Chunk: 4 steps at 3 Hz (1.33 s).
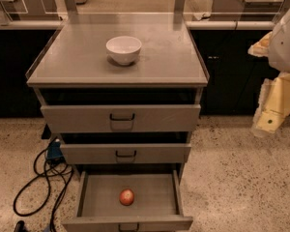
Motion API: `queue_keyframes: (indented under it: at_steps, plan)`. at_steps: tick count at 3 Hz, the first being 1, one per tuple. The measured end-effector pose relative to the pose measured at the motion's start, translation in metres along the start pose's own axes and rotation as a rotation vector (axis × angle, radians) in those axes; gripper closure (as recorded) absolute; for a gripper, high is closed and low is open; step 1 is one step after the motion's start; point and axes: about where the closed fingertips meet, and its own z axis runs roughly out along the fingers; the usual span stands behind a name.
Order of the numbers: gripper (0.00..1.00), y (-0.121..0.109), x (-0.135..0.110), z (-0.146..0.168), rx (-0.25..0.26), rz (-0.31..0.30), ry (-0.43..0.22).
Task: Pick apple from bottom drawer and place on counter
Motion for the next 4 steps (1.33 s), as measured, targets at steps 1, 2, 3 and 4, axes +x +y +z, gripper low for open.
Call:
queue_keyframes:
  at_steps: [1, 2, 3, 4]
  plan:
    - [0.00, 0.000, 0.000, 0.000, 0.000, 0.000, 0.000]
    - [0.00, 0.003, 0.001, 0.008, 0.013, -0.043, -0.039]
    - [0.00, 0.018, 0.012, 0.033, 0.030, -0.100, -0.123]
    - [0.00, 0.048, 0.040, 0.096, 0.019, -0.120, -0.208]
